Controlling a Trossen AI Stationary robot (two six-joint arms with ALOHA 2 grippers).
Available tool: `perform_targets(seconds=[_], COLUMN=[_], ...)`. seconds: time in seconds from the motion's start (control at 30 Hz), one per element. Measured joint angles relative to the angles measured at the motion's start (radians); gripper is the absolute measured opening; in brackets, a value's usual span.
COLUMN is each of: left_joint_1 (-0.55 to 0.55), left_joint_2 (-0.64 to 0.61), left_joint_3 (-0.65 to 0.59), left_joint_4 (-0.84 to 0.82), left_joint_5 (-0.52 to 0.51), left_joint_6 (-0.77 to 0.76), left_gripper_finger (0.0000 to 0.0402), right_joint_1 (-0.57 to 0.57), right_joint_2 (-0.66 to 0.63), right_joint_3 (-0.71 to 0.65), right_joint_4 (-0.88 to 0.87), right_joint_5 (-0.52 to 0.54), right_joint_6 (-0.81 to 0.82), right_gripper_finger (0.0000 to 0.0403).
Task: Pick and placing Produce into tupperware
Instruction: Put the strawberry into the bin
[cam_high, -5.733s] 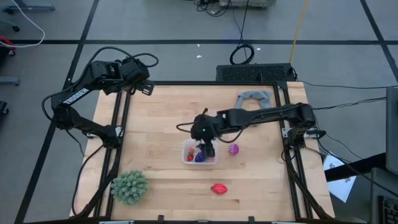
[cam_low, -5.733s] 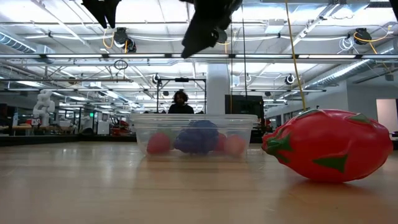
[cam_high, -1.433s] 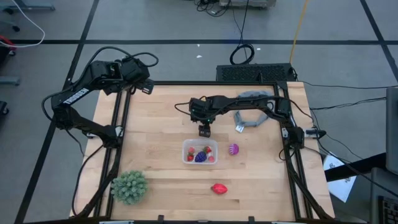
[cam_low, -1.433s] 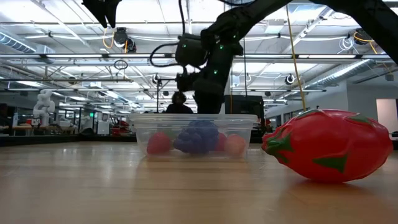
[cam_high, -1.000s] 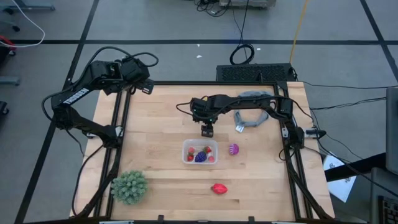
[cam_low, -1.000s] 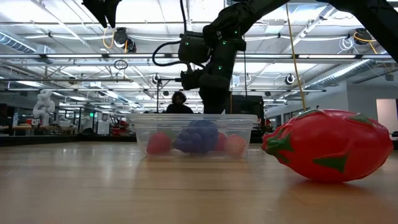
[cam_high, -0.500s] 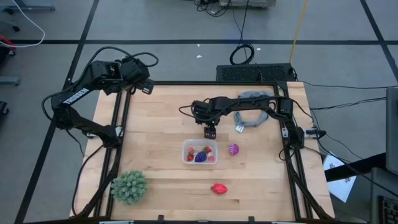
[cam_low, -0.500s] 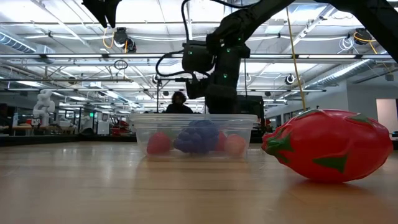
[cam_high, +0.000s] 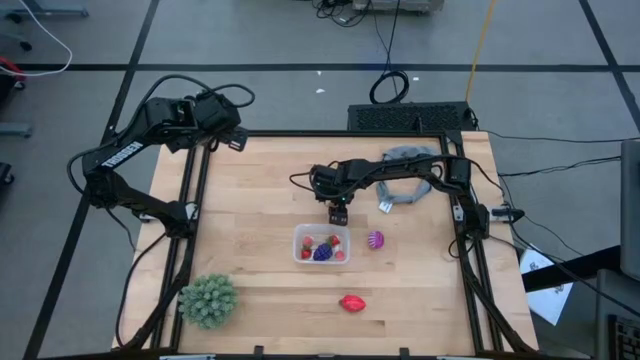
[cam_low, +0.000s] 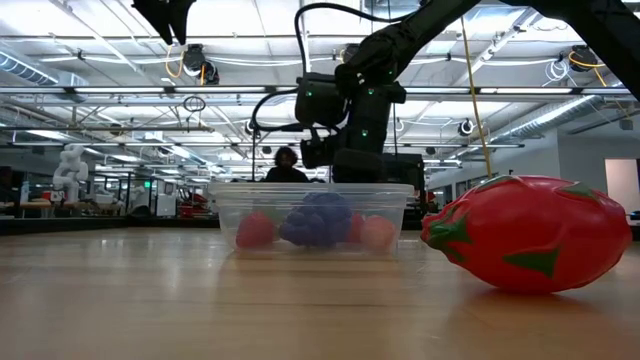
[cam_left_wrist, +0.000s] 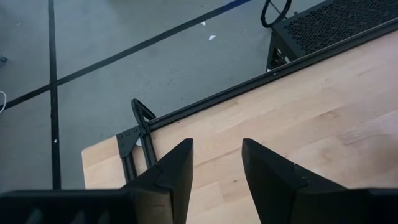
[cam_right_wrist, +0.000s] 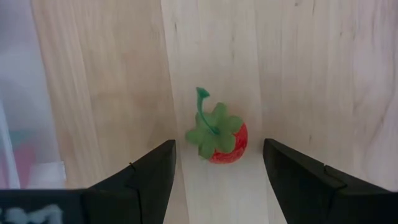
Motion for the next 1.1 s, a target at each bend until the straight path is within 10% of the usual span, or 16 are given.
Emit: perform_targets(seconds=[1.1], left_joint_1=[0.000], left_joint_2=[0.000], left_joint_3=[0.000], left_joint_4=[0.016], left_joint_5=[0.000], left_joint_6=[0.006], left_gripper_finger=[0.0143], right_joint_1=[0.000], right_joint_2=[0.000], right_joint_3=[0.000], right_joint_4=[0.016], right_joint_5=[0.003], right_joint_6=[0.002], right_gripper_finger=[0.0150])
